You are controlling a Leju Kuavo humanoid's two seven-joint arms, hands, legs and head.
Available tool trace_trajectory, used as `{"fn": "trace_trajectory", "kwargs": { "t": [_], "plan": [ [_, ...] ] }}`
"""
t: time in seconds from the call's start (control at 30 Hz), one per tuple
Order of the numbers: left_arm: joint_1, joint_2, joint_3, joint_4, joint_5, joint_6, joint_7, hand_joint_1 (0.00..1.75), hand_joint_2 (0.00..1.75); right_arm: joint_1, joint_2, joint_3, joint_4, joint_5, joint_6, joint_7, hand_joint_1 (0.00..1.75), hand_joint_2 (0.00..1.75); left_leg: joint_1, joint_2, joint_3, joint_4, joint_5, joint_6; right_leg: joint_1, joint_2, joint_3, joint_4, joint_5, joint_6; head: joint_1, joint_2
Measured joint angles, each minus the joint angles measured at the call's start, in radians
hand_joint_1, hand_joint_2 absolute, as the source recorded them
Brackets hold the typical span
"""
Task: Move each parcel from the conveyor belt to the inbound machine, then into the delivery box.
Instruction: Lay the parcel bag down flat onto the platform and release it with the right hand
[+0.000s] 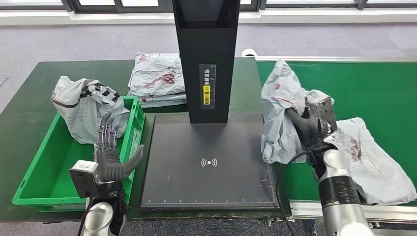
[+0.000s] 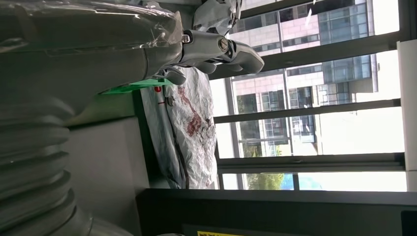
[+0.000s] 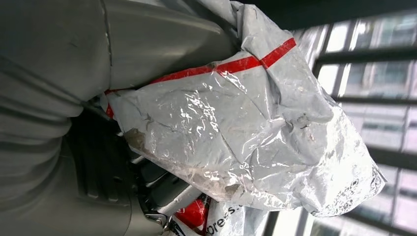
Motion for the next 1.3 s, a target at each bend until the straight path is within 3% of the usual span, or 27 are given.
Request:
{"fn": "trace_trajectory", "kwargs": {
  "t": [0.4,0.7,0.93,1.2,1.23,1.3],
  "plan": [
    [-0.012,-0.006,-0.001,0.031,0.0,-0.003,0.0,0.0,1.75,-0.069,0.032,0.127,-0.01,0.019,0.0,0.012,1.75,1.75,0.0,-0.004,-0.002,0.0,0.001,0.0,-0.001,-0.003,0.0,0.0,0.0,0.0,0.0,0.0],
    [-0.02,-0.011,-0.013,0.049,0.0,-0.018,-0.002,0.0,1.75,-0.216,0.139,0.381,0.108,-0.015,-0.054,0.071,1.75,1.75,0.002,-0.003,-0.001,0.0,0.003,-0.002,0.002,-0.002,-0.001,0.001,0.0,-0.001,0.0,0.0],
    [-0.023,-0.01,-0.022,0.058,0.01,-0.02,-0.003,0.0,1.75,-0.266,0.179,0.466,0.185,-0.037,-0.021,0.078,1.75,1.75,0.002,-0.001,-0.002,0.0,0.002,-0.002,0.001,-0.001,-0.001,0.001,0.001,-0.001,0.0,0.0],
    [-0.024,-0.008,-0.028,0.066,0.044,-0.008,-0.018,0.0,1.75,-0.303,0.281,0.612,0.324,-0.052,-0.01,0.078,1.75,1.75,0.003,-0.001,-0.002,0.0,0.003,-0.003,0.003,0.0,-0.002,0.001,0.001,-0.002,0.0,0.0],
    [-0.023,-0.008,-0.028,0.066,0.045,-0.007,-0.018,0.0,1.75,-0.302,0.289,0.628,0.334,-0.054,-0.013,0.075,1.41,1.75,0.003,-0.001,-0.002,0.0,0.003,-0.003,0.003,0.0,-0.002,0.001,0.001,-0.002,0.0,0.0],
    [-0.023,-0.008,-0.028,0.066,0.047,-0.006,-0.02,0.0,1.75,-0.302,0.3,0.65,0.351,-0.056,-0.017,0.071,0.54,1.75,0.003,-0.002,-0.002,0.0,0.003,-0.003,0.003,-0.001,-0.002,0.001,0.001,-0.002,0.0,0.0]
  ]
}}
